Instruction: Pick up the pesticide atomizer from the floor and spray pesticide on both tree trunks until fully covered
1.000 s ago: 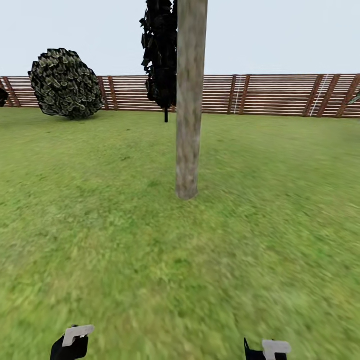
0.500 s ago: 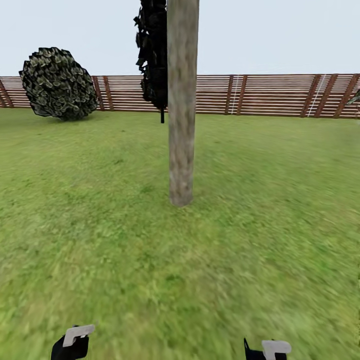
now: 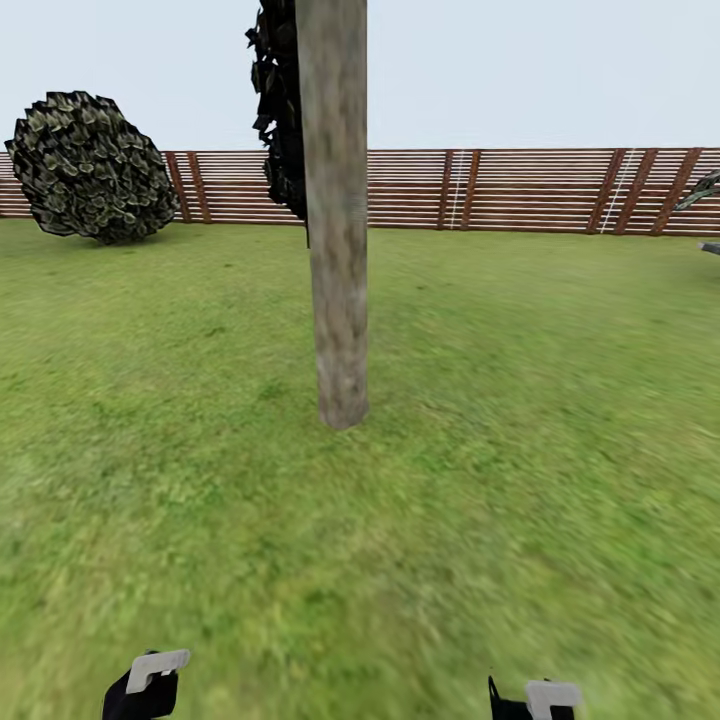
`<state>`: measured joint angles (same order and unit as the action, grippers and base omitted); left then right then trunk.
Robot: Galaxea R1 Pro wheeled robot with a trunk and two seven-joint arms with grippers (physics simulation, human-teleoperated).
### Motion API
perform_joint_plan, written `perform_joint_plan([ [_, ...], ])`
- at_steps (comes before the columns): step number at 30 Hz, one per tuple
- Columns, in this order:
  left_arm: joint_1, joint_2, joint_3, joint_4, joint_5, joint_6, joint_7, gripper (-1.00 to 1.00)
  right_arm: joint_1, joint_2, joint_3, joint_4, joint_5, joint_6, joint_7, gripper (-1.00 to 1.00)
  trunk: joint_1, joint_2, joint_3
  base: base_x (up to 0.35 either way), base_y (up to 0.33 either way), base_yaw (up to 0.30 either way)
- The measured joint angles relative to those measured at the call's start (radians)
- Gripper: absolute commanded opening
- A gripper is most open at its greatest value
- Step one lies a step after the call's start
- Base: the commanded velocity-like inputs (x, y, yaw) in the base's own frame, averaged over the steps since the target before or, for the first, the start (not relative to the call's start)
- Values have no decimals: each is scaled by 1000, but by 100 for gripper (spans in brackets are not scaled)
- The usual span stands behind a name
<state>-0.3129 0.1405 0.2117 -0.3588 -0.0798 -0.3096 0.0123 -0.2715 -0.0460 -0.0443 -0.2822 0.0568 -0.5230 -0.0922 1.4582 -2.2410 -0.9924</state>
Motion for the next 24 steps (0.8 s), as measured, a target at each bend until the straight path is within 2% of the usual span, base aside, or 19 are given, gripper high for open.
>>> perform_joint_plan([
  [24, 0, 5, 3, 0, 1, 12, -15, -100, 0, 1, -4, -1, 0, 1, -3, 100, 0, 0, 0, 308, -139, 0],
])
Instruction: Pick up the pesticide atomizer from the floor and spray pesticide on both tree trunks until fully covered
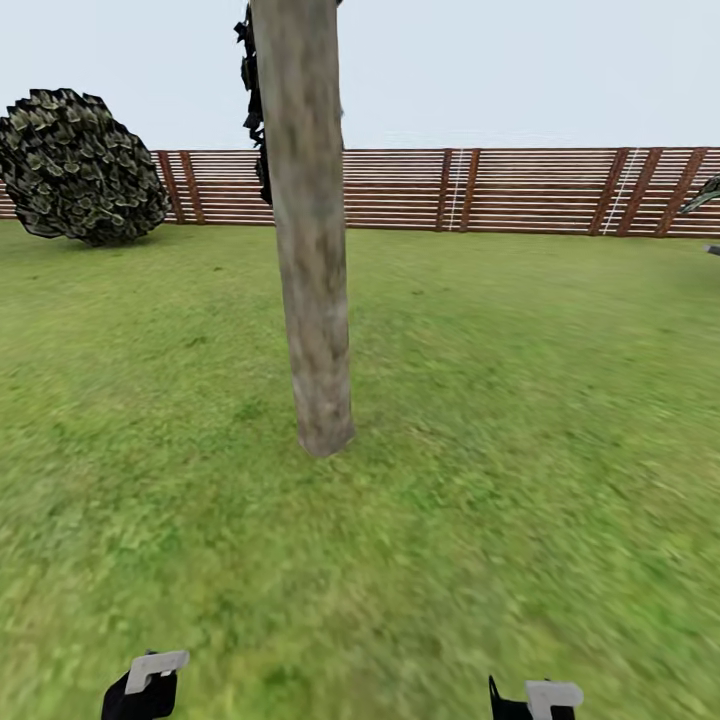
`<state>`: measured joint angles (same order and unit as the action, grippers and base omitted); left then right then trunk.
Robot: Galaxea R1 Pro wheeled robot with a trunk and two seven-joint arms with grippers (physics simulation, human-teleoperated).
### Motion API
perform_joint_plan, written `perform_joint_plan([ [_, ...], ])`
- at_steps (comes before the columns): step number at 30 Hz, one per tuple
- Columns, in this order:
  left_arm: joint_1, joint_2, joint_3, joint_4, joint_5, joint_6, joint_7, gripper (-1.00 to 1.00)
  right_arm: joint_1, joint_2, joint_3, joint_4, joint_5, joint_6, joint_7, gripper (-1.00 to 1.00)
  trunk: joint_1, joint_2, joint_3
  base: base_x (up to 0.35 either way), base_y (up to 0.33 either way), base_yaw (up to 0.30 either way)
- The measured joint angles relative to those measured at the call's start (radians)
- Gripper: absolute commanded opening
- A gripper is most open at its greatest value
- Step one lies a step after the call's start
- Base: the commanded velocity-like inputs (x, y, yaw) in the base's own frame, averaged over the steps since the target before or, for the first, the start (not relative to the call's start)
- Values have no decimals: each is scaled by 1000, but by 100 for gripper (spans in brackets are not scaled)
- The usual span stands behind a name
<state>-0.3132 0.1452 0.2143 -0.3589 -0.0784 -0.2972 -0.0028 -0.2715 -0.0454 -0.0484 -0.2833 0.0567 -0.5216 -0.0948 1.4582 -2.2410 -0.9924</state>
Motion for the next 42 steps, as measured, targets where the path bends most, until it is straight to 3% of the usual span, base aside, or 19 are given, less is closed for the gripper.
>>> perform_joint_plan([
  [2, -2, 5, -6, -4, -5, -1, -7, -100, 0, -5, 0, -8, 0, 1, 2, 100, 0, 0, 0, 309, -126, 0],
  [3, -5, 9, -16, -11, -25, 0, -77, -100, 0, -18, 4, -53, 3, 4, 6, 100, 0, 0, 0, 309, -120, 0],
  [6, -9, 22, -14, -15, -83, 2, -201, -100, 0, -22, 12, -110, 20, 7, 11, 100, 0, 0, 0, 306, -111, 0],
  [7, -12, 32, -13, -20, -118, 5, -255, -100, 0, -23, 19, -135, 41, 8, 18, 100, 0, 0, 0, 282, -93, 0],
  [8, -18, 46, -11, -33, -168, 14, -330, -100, 0, -24, 27, -169, 91, 10, 38, 100, 0, 0, 0, 273, -90, 0],
  [9, -22, 50, -10, -39, -184, 17, -353, -100, 0, -25, 28, -181, 112, 11, 49, 100, 0, 0, 0, 252, -79, 0],
  [12, -57, 65, -11, -77, -237, 26, -467, -100, -5, -26, 34, -234, 265, 28, 147, 100, 0, 0, 0, 139, -35, 0],
  [13, -60, 67, -11, -80, -244, 27, -484, -100, -7, -26, 34, -240, 284, 35, 163, 100, 0, 0, 0, 47, -11, 0],
  [15, -74, 73, -12, -124, -283, 37, -616, -100, -44, -27, 34, -276, 364, 138, 305, 100, 0, 0, 0, 16, -4, 0],
  [16, -79, 74, -12, -146, -308, 48, -664, -100, -64, -27, 34, -286, 375, 177, 364, 100, 0, 0, 0, 8, -2, 0],
  [18, -89, 74, -11, -194, -362, 105, -774, -100, -114, -27, 35, -304, 387, 249, 510, 100, 0, 0, 0, 4, -1, 0],
  [19, -104, 74, -11, -229, -393, 161, -856, -100, -153, -27, 35, -311, 390, 287, 618, 100, 0, 0, 0, 2, 0, 0],
  [21, -133, 75, -11, -269, -423, 233, -964, -100, -207, -26, 36, -315, 394, 323, 745, 100, 0, 0, 0, 1, 0, 0],
  [25, -181, 75, -13, -306, -460, 290, -1127, -100, -272, -22, 38, -317, 409, 360, 894, 100, 0, 0, 0, 0, 0, 0],
  [26, -206, 70, -13, -321, -534, 301, -1204, -100, -299, -18, 50, -320, 439, 368, 984, 100, 0, 0, 0, 0, 0, 0],
  [29, -218, 61, -12, -328, -625, 306, -1241, -100, -313, -15, 78, -324, 467, 370, 1060, 100, 0, 0, 0, 0, 0, 0],
  [31, -221, 56, -12, -329, -652, 305, -1250, -100, -315, -14, 89, -326, 472, 371, 1077, 100, 0, 0, 0, 0, 0, 0],
  [36, -222, 39, -19, -330, -671, 298, -1255, -100, -317, 10, 98, -327, 477, 369, 1089, 100, 0, 0, 0, 0, 0, 0],
  [42, -221, 21, -136, -330, -673, 297, -1250, -100, -317, 64, 125, -326, 507, 369, 1089, 100, 0, 0, 0, 0, 0, 0],
])
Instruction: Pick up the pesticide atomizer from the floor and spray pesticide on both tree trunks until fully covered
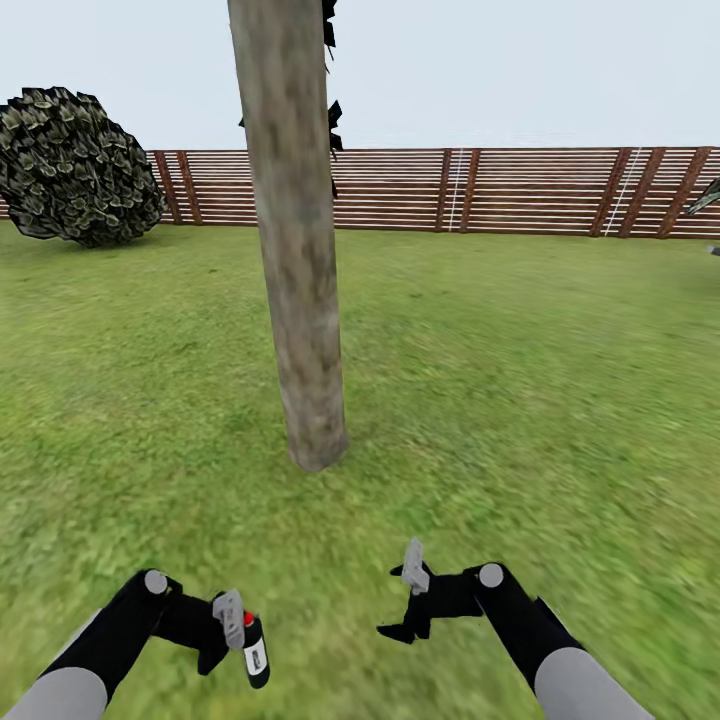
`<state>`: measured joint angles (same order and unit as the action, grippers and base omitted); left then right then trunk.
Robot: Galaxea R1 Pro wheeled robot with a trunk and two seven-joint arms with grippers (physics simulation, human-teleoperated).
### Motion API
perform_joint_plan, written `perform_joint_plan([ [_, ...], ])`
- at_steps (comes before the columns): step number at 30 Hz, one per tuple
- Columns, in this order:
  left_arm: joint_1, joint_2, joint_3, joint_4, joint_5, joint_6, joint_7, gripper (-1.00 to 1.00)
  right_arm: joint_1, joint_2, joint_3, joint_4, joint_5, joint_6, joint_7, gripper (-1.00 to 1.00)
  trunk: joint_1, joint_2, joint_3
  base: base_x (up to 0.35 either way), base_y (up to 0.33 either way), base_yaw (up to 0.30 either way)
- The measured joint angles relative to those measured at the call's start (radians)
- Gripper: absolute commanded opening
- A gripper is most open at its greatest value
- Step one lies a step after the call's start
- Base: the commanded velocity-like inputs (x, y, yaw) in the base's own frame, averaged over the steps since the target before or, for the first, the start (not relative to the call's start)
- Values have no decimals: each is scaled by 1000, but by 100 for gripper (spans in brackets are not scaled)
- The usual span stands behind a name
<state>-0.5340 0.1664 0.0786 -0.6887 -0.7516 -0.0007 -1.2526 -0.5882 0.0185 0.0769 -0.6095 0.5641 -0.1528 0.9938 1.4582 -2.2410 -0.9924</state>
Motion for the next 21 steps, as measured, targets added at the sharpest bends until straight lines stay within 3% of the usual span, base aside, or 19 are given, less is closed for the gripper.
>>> perform_joint_plan([
  [3, 2, -3, -28, 0, 1, -2, 2, -100, -1, 19, 69, 0, 36, -1, -2, 100, 0, 0, 0, 0, 0, 0],
  [5, 3, -4, -33, 0, 2, -3, 4, -100, -1, 22, 87, -1, 43, -1, -2, 100, 0, 0, 0, 0, 0, 0],
  [6, 4, -5, -34, 0, 2, -3, 5, -100, 0, 23, 92, -1, 45, -2, -3, -100, 0, 0, 0, 0, 0, 0],
  [10, 4, -18, -37, 0, 1, -4, 5, -100, -1, 24, 99, -1, 49, -2, -3, -100, 0, 0, 0, 0, 0, 0],
  [14, 2, -51, -48, 0, -1, -5, 5, -100, -1, 24, 101, -1, 51, -2, -3, -100, 0, 0, 0, 0, 0, 0],
  [17, 1, -71, -84, 0, -3, -4, 6, -100, -1, 26, 103, -1, 50, -2, -3, -100, 0, 0, 0, 0, 0, 0],
  [21, 0, -87, -142, 0, -2, -3, 10, -100, -1, 48, 104, -2, 57, -2, -1, -100, 0, 0, 0, 0, 0, 0],
])
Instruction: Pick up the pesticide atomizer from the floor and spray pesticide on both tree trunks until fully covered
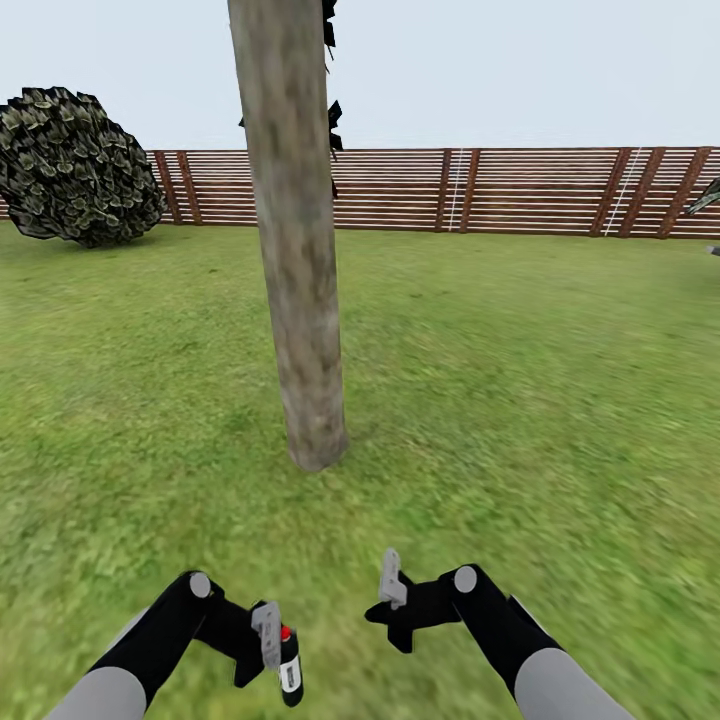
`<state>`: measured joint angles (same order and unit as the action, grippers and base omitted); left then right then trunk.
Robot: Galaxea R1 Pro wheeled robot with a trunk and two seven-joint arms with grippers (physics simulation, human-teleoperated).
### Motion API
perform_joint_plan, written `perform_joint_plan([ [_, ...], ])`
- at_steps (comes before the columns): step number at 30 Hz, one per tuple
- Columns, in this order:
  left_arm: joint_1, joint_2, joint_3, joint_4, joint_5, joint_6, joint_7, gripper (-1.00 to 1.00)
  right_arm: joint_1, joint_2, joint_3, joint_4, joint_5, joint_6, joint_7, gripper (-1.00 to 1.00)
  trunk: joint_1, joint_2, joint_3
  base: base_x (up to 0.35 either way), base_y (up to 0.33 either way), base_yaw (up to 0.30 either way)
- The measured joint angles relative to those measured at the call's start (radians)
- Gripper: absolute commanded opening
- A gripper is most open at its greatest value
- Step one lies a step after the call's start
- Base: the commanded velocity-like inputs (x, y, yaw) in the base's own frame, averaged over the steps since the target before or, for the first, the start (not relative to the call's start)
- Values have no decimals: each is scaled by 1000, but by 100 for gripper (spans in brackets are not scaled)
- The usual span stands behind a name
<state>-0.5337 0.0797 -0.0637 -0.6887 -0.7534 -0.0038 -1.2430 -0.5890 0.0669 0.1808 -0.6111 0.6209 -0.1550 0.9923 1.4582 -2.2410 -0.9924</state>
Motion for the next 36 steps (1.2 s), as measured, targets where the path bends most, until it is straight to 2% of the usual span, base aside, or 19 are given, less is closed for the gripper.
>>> perform_joint_plan([
  [6, 0, -23, -35, 0, 0, 1, 59, -100, 0, 8, 0, -32, 5, 0, 1, -100, 0, 0, 0, 0, 0, 0],
  [10, -1, -37, -72, 0, 0, 2, 69, -100, 0, 21, 0, -38, 5, 0, 2, -100, 0, 0, 0, 0, 0, 0],
  [13, -2, -53, -84, 0, 1, 1, 71, -100, 0, 31, 0, -39, 5, 0, 3, -100, 0, 0, 0, 0, 0, 0],
  [22, -4, -85, -88, -2, -1, 1, 71, -100, 0, 39, 0, -40, 5, 0, 3, -100, 0, 0, 0, 0, 0, 0],
  [29, -4, -89, -85, -33, 1, 2, 75, -100, 0, 39, 0, -41, 5, 0, 3, -100, 0, 0, 0, 0, 0, 0],
  [36, -3, -91, -84, -41, 3, 1, 123, -100, 0, 50, 0, -40, 5, 0, 3, -100, 0, 0, 0, 0, 0, 0],
])
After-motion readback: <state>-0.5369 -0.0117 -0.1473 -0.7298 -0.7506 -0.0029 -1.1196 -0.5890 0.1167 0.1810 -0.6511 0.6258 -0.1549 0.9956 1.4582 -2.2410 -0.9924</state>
